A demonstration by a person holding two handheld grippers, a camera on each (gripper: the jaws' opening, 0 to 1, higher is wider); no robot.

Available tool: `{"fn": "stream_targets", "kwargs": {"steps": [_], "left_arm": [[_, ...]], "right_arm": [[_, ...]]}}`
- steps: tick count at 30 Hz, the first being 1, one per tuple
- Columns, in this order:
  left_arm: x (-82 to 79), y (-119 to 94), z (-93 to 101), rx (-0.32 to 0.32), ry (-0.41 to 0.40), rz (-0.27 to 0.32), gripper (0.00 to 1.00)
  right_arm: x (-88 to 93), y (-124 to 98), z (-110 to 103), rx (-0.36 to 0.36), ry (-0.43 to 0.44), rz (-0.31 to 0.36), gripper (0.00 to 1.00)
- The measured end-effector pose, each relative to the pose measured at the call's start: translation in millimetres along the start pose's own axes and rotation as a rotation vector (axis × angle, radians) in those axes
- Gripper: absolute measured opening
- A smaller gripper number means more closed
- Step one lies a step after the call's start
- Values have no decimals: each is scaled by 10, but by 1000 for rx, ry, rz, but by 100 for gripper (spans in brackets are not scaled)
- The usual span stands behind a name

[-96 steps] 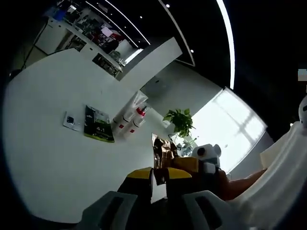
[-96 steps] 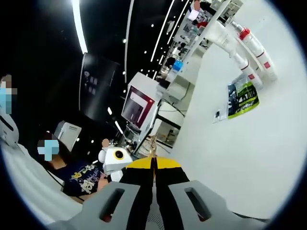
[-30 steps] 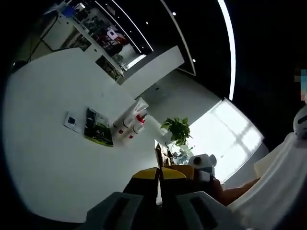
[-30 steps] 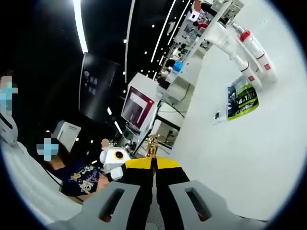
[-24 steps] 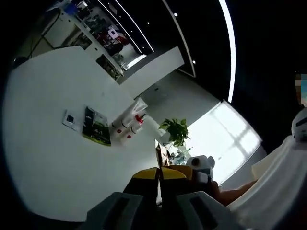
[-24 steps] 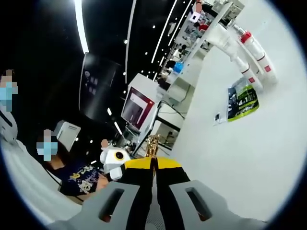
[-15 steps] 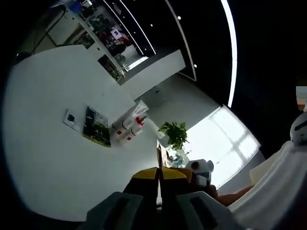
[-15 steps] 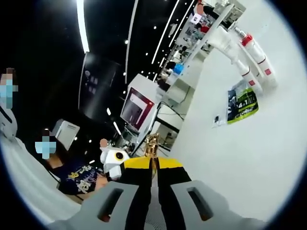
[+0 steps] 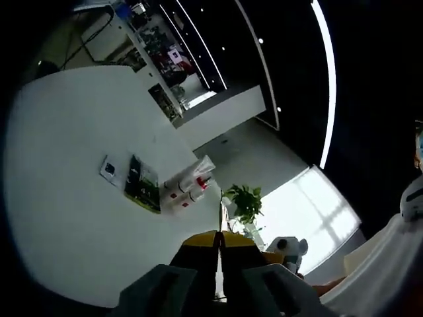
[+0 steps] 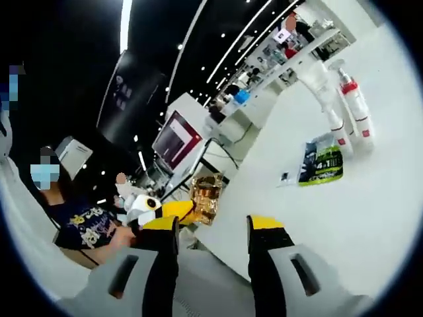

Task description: Arrange the skincare products in the storage area until every visible bottle or jar stands upright without overlapping.

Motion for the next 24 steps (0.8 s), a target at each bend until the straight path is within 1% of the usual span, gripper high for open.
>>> {"fn": "stream_targets", "kwargs": {"steps": [1,2,3,4,5,6,8,9,12,13,16,17,18,20,21,23,24], "left_arm": [[-36,9,-9,-4,-1,12,1],[-66,14,-19,-6,-5,20,1],[-92,18,-30,-8,-11,29,1],[-141,24,-48,-12,-20,43,1],[-169,29,-53,-12,-19,50,1],[-217,40,-57,-13,-16,59,1],[-302,69,-56,-18,-13,68,1],[-321,76,-57,-19,-10,70,1],[-464,120,-72,-33,7,82,1],[-526,137,-82,-37,10,87,1],[-673,191,-124,-44,24,96,1],[-692,199,-134,-46,25,95,1],[-743,223,-174,-60,23,91,1],[-833,282,-242,-74,19,82,1],[-860,305,-277,-84,15,77,1],[-920,372,-370,-100,2,59,1],[-944,400,-410,-110,4,54,1]], "right_arm": [[9,-1,-3,7,-18,-14,42],[33,2,-16,15,-87,-55,43],[51,6,-18,26,-109,-74,43],[87,4,-19,46,-152,-115,44],[101,6,-22,57,-183,-126,46],[135,4,-22,73,-244,-156,47],[196,13,-26,93,-277,-191,48],[213,27,-37,94,-269,-191,48],[250,28,-24,123,-372,-260,48],[258,27,-23,124,-394,-272,47],[279,11,14,145,-438,-287,47],[284,10,22,146,-442,-288,47],[292,-3,51,162,-447,-284,46],[304,-28,99,182,-424,-261,45],[324,-31,129,198,-430,-255,45],[314,-25,152,222,-446,-266,45],[297,-19,149,223,-447,-251,45]]}}
Point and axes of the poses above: the point that each gripper's makers call its tool centre point, and the gripper's own axes: y roughly forward along the fingers, z roughly to its right, x roughly out of its underside, the point moved 9 cm from there along -y, roughly backward along the fingers, and after that the axes turned 2 degrees about -x, right-handed, at the moved point
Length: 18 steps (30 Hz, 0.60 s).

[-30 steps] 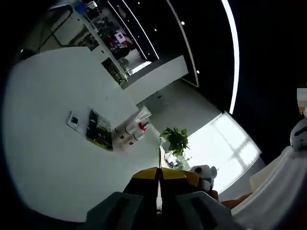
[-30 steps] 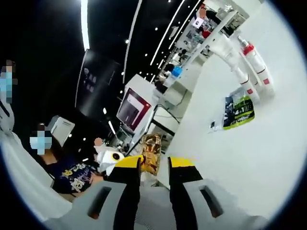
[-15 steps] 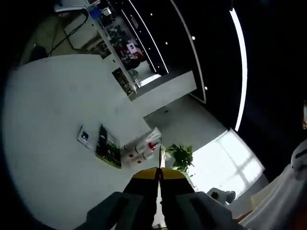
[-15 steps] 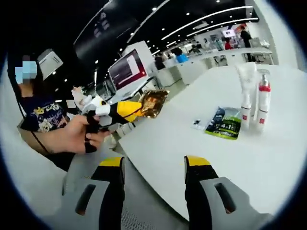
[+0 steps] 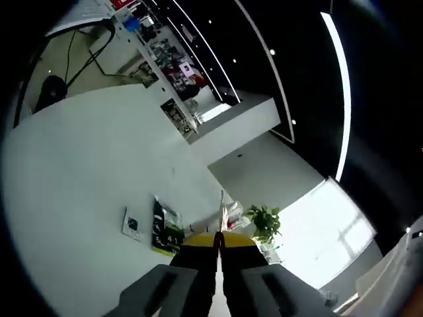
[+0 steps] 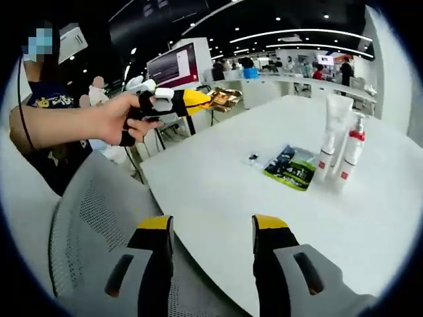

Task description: Arrange the skincare products in the storage area until every visible bottle or jar stands upright without overlapping.

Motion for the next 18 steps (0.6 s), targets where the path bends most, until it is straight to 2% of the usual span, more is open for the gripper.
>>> {"fn": "stream_targets", "kwargs": {"steps": [2,12,18], "left_arm": [[-60,101,-113,-27,-32,-17,1],[-374,724,-441,-87,-40,-98,1],[-421,1016,-681,-145,-45,-166,1]], "right_arm": [[-9,-12,8,-3,5,10,44],[26,9,68,6,7,-21,40],[52,32,81,6,14,-44,40]]}}
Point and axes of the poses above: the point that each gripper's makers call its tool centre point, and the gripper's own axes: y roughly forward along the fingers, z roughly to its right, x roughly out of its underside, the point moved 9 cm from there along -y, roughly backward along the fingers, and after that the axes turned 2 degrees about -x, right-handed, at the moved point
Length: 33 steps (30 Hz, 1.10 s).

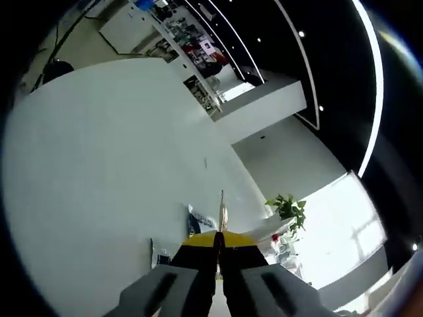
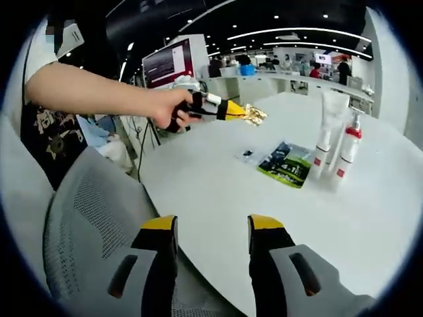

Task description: Arrange the skincare products in the storage area until every visible bottle or jar stands upright without overlapping.

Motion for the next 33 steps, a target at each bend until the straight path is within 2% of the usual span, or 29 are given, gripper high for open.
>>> {"fn": "stream_targets", "kwargs": {"steps": [4,8,10,12,14,22,25,28,33], "left_arm": [[-44,179,-115,-28,-2,-30,1],[25,301,-100,-59,-5,-69,1],[-83,417,-206,-78,-13,-83,1],[-94,431,-253,-87,-20,-86,1],[-151,541,-414,-101,-35,-90,1],[-177,605,-521,-168,-49,-114,1],[-128,582,-492,-199,-31,-119,1],[-148,632,-484,-217,-11,-128,1],[-110,632,-441,-290,114,-183,3]], "right_arm": [[19,10,11,2,8,-17,39],[41,35,-13,-12,-6,-42,38],[43,34,-7,-11,-5,-44,38],[53,39,13,-9,10,-52,38],[53,39,7,-10,17,-49,39],[66,49,-2,-13,8,-64,38],[69,51,-3,-13,6,-65,38],[68,51,-5,-11,3,-67,38],[64,49,-4,-8,4,-62,39]]}}
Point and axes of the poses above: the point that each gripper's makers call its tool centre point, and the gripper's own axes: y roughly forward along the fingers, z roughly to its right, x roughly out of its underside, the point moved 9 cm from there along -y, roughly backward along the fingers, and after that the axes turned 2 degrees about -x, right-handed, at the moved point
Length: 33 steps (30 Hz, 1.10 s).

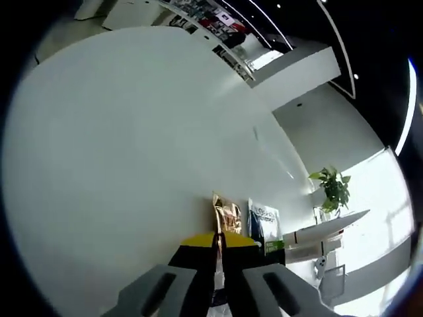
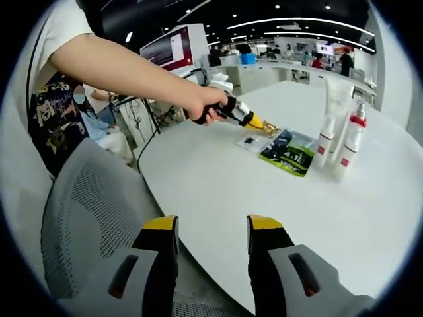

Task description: Arrange the skincare products in the storage area until every visible bottle or jar stands upright without overlapping.

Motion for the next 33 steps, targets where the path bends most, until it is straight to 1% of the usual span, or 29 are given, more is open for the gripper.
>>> {"fn": "stream_targets", "kwargs": {"steps": [2,3,6,8,10,12,13,15,17,19,22,24,29,31,32,33], "left_arm": [[7,0,6,-22,33,-12,3],[-6,2,17,-20,81,-9,4],[-7,-15,48,-39,105,-25,4],[-15,-30,60,-62,150,-24,5],[-11,-37,84,-70,184,-34,7],[-22,-52,91,-92,217,-30,9],[-24,-62,100,-96,218,-30,10],[-87,-42,57,-105,227,-28,14],[-105,-34,47,-111,253,-37,16],[-94,-49,63,-130,288,-44,18],[-83,-67,90,-129,294,-38,19],[-85,-92,112,-128,302,-29,20],[-93,-194,207,-120,322,31,26],[-85,-259,261,-114,332,70,29],[-76,-302,302,-106,345,100,30],[-62,-335,324,-104,349,115,33]], "right_arm": [[-3,-2,-3,1,-3,2,39],[-2,-2,-2,2,-5,0,39],[-2,-2,-1,4,-6,1,39],[-1,-2,-2,3,-6,0,39],[-1,-2,-2,5,-11,-1,39],[0,0,-5,4,-12,-3,39],[-1,-1,-4,5,-15,-3,39],[-2,-1,-6,4,-16,-2,39],[-2,-1,-6,4,-18,-3,39],[-3,-1,-7,3,-19,-2,39],[-5,-2,-8,5,-23,-2,39],[-6,-3,-9,4,-24,-1,39],[-7,-2,-11,4,-27,0,40],[-9,-3,-13,4,-30,1,40],[-10,-3,-13,4,-30,2,41],[-10,-3,-11,5,-30,3,41]]}}
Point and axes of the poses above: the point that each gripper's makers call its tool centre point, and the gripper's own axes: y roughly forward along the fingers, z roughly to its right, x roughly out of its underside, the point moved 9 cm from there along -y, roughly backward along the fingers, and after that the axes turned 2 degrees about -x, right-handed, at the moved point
